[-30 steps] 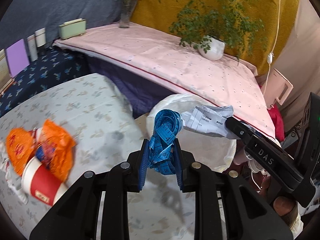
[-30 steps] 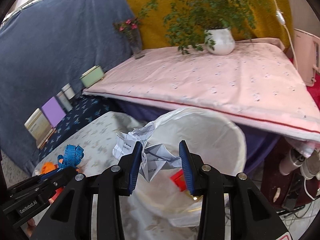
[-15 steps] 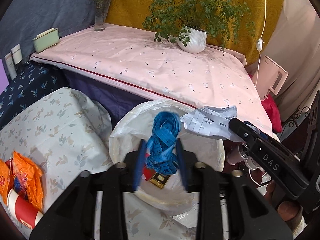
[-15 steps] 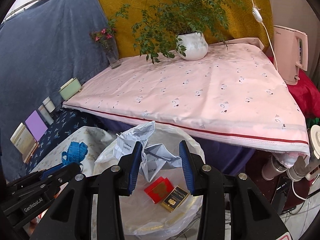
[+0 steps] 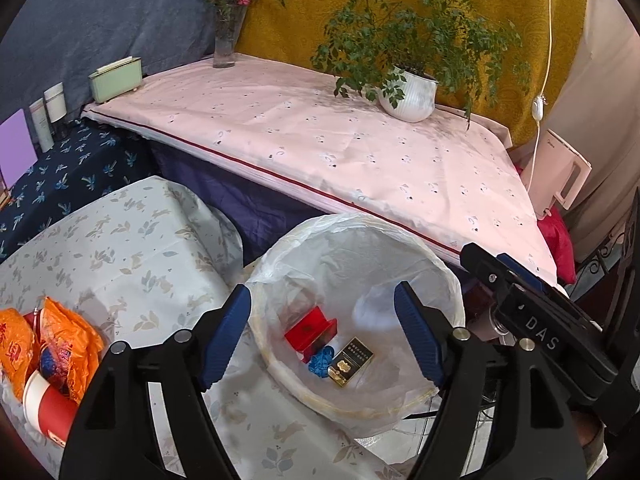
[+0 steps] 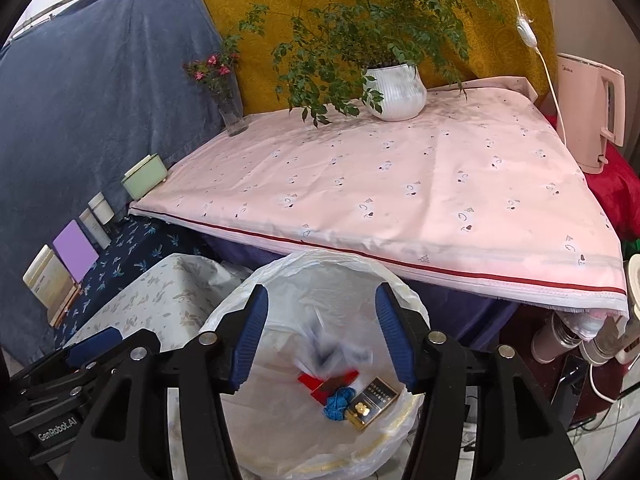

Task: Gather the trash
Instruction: 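Carry the tape and paper over the bin and open both tools, then withdraw both open tools from the bin back over the table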

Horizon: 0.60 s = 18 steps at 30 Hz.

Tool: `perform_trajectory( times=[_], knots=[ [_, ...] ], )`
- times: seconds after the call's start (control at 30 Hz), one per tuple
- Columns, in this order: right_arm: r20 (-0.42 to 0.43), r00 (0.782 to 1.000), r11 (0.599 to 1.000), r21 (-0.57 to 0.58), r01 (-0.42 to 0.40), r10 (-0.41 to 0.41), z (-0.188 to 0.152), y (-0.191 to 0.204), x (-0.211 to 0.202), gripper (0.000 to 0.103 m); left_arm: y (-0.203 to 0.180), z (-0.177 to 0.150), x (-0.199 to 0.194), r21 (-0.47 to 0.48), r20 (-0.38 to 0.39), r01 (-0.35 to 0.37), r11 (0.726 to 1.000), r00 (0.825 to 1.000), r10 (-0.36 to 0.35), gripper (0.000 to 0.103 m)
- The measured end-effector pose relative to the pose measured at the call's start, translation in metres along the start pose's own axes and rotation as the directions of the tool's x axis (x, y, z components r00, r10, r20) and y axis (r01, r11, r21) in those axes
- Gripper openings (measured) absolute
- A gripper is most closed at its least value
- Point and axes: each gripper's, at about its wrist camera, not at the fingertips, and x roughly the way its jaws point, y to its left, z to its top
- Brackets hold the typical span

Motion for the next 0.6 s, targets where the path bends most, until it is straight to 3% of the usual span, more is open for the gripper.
perform_trajectory(
  times=[0.2,0.6],
  knots=[
    [0.022,1.000,1.000,-0.018,-0.006,0.006,0.001,0.012,-0.011,0.062,0.011,-0.001,-0.009,-0.028,0.014,-0.010,1.000,1.000,0.010,0.070],
    [0.037,0.999,0.998,-0.058,-0.023,0.025,-0.002,0.039,-0.029,0.066,0.032,-0.007,-0.033,-0.075,0.041,-0.022,0.997,0.999,0.025,0.071]
  ],
)
